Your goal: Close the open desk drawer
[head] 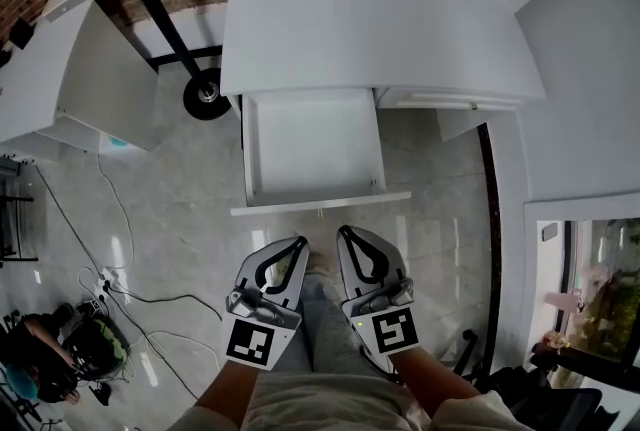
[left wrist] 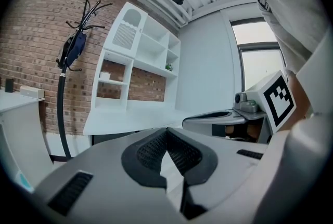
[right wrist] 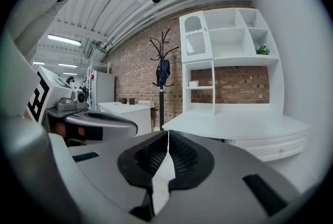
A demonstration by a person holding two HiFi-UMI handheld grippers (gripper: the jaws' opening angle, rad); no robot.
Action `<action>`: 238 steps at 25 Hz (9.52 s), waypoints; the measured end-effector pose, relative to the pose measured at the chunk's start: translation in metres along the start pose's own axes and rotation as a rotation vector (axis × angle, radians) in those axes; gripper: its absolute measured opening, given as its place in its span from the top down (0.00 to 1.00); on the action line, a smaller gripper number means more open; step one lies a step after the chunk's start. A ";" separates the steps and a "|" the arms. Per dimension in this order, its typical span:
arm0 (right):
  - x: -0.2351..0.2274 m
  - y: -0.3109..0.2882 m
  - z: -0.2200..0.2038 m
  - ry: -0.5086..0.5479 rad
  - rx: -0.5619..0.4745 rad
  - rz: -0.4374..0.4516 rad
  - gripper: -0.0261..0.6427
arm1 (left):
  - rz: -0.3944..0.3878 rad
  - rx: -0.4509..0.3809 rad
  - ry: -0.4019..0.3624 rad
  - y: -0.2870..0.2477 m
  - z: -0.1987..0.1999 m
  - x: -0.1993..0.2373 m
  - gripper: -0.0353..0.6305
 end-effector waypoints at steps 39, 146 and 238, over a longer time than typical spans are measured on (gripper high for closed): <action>-0.010 -0.057 -0.212 -0.057 0.509 -0.030 0.89 | -0.128 0.202 -0.252 -0.053 -0.121 0.048 0.92; -0.088 -0.253 -0.215 -0.164 0.542 -0.097 0.80 | 0.008 0.213 0.056 -0.208 -0.115 0.177 0.92; -0.074 -0.162 0.009 -0.066 0.186 -0.144 0.90 | 0.037 0.074 0.019 -0.137 0.054 0.114 0.92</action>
Point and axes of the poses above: the fingertips, and each gripper's own axes: y backward along the fingers, x to its left, z out of its top, the point moved 8 cm from there along y, backward along the fingers, and after that the axes turned 3 degrees about y, right-handed, at the moved point
